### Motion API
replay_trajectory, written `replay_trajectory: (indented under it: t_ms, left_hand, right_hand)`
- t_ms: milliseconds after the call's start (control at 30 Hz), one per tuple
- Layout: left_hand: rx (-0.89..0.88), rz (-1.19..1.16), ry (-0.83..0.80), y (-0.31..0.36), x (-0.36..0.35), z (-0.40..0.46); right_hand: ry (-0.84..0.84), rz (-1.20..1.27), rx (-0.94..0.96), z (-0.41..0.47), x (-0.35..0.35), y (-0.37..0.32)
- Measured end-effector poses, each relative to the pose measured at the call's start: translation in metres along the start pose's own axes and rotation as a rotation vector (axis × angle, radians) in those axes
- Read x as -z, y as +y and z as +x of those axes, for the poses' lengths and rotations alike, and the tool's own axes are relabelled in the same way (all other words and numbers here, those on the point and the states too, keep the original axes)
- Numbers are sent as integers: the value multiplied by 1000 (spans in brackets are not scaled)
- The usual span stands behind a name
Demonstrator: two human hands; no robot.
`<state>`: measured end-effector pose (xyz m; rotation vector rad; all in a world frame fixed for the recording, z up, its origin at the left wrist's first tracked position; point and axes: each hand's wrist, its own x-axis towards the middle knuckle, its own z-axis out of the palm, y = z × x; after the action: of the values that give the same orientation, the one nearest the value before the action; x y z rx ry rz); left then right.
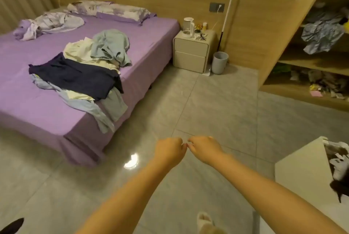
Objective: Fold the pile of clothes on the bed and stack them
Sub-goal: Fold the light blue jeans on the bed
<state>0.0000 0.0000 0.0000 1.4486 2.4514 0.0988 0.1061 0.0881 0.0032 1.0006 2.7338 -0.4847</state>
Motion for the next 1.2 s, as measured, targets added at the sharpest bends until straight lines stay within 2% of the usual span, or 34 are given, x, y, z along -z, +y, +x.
replay_trajectory:
  t_ms: [467, 700, 1000, 1200]
  left_hand:
    - [145, -10, -272, 10, -72, 62]
    - [256, -103, -304, 13, -84, 87]
    - [295, -136, -351, -18, -72, 140]
    - [230, -116, -383, -60, -58, 197]
  right_hand:
    - [-185, 159, 9, 60, -57, 74]
    - [-304, 160, 47, 95, -63, 102]
    - [-347, 128, 43, 151, -55, 98]
    - [-333, 100, -4, 208, -41, 81]
